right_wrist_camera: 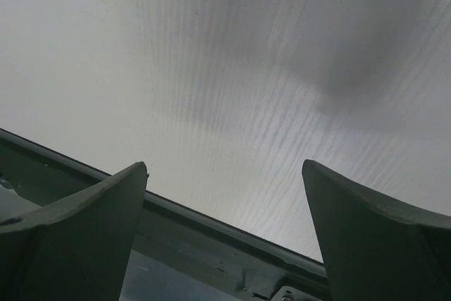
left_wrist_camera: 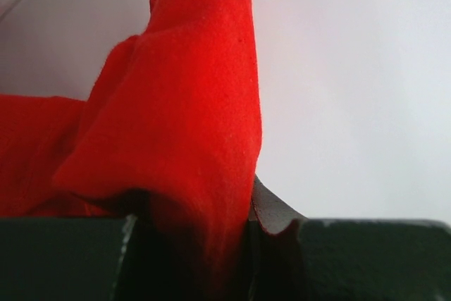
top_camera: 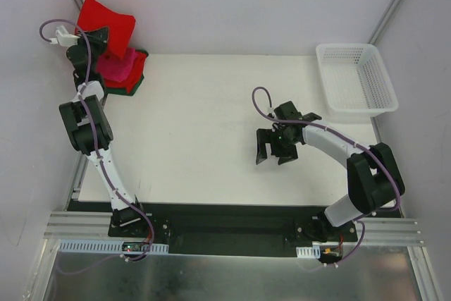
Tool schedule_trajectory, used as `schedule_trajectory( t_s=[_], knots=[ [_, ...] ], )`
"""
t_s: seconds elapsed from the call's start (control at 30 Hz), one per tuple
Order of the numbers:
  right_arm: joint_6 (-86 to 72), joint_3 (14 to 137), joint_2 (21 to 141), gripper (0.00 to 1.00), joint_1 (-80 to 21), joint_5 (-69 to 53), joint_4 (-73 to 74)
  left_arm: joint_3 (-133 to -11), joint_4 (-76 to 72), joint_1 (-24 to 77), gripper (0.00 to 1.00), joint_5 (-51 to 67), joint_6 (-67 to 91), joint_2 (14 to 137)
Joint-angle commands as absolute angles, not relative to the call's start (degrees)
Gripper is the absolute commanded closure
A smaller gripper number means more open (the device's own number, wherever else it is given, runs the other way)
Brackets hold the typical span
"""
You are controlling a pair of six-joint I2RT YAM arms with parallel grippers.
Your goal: Fold and stack the t-shirts
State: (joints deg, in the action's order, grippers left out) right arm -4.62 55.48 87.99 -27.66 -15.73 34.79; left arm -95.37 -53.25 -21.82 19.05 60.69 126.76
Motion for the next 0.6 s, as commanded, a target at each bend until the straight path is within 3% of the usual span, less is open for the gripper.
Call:
schedule_trajectory(
  t_s=[0.0, 0.27, 0.57],
  knots=[
    [-3.96, 57.04, 88.68, 0.04, -27.51, -17.49, 33.75, -100.55, -55.65, -22.68, 1.0, 19.6, 55.99, 124.55],
    [-4.39, 56.78, 89.38, 0.04, -27.42, -18.46, 32.96, -101.6, -50.89, -22.76, 1.0, 21.01, 48.61, 123.66],
    [-4.66, 57.3, 89.74, 0.04, -27.42, -18.54, 33.05, -97.92, -58.25, -22.68, 1.0, 21.45, 58.17, 131.57]
  ],
)
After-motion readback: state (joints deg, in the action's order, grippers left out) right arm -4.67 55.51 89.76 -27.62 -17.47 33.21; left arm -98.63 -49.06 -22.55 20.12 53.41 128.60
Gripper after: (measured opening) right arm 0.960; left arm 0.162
